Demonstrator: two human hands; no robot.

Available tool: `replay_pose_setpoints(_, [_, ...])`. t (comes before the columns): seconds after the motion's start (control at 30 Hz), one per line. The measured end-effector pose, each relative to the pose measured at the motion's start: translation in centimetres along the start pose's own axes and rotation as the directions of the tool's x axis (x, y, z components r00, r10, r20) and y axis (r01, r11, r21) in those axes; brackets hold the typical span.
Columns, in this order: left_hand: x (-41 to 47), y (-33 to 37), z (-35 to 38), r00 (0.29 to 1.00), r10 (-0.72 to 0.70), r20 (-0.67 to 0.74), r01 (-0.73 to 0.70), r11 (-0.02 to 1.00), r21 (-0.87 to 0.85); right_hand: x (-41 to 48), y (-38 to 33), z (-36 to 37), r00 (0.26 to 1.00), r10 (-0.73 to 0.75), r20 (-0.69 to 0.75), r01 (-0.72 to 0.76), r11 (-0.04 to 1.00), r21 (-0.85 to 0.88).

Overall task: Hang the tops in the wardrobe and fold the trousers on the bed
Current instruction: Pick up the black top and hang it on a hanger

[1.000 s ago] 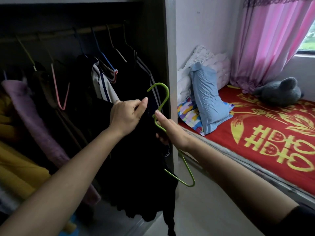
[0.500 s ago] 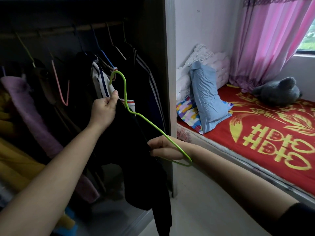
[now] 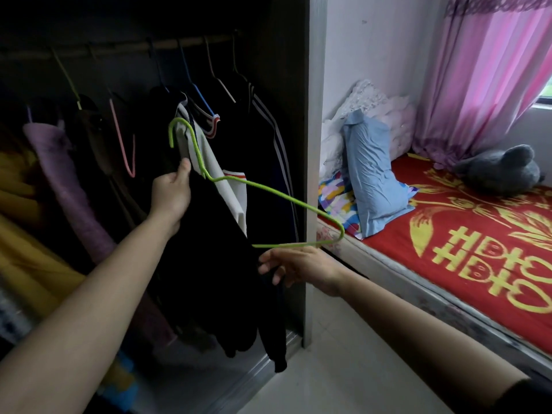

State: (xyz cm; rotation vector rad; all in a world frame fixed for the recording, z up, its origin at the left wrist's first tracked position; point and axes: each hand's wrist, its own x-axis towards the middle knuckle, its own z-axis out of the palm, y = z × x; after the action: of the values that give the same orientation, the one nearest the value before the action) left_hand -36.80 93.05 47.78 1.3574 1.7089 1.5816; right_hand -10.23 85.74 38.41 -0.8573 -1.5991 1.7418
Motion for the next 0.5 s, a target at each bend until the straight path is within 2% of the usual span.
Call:
replay_pose_setpoints(0.03, [0.1,0.2,-0.1,1.0,-0.011,-0.018,0.011,1.0,-0.008,-0.3,0.2,0.3,1.0,-0.019,-0.001,0.019,1.0,-0.015])
replay_pose_setpoints(0.1, [0.3,0.4,-0.1,0.999,0.005,-0.042,-0.004,1.0,0.019,-0.5,0.3,1.1,0.986,-0.163,-0.04,0.153,0.972,-0.181])
replay_pose_setpoints(0.17, [0.1,0.9,0.2,0.998,0.054,-0.042,-0.05,0.993,0.109,0.1,0.2,2.2,0.935,-0.347,-0.076,0.283,0.857,-0.43])
replay_pose_setpoints(0.23, [-0.4,1.6,0.6,0.995,0.097,-0.026,-0.091,0.979,0.183,0.9,0.1,3.4,0.883,-0.465,-0.067,0.349,0.744,-0.57])
replay_pose_setpoints(0.3, [-0.9,2.3,1.1,0.993,0.12,-0.006,-0.115,0.963,0.245,1.6,0.4,4.2,0.855,-0.513,-0.075,0.373,0.71,-0.598])
replay_pose_setpoints(0.33, [-1.1,2.6,1.3,0.992,0.128,0.004,-0.124,0.956,0.265,1.8,0.8,4.3,0.854,-0.508,-0.111,0.357,0.728,-0.585])
replay_pose_setpoints(0.4, [-1.5,3.0,1.6,0.99,0.138,0.018,-0.137,0.95,0.281,2.2,1.8,4.0,0.839,-0.48,-0.255,0.295,0.796,-0.529])
replay_pose_setpoints(0.5, [-1.9,3.5,1.3,0.986,0.154,0.065,-0.167,0.935,0.312,2.5,2.7,3.3,0.759,-0.454,-0.467,0.24,0.862,-0.447])
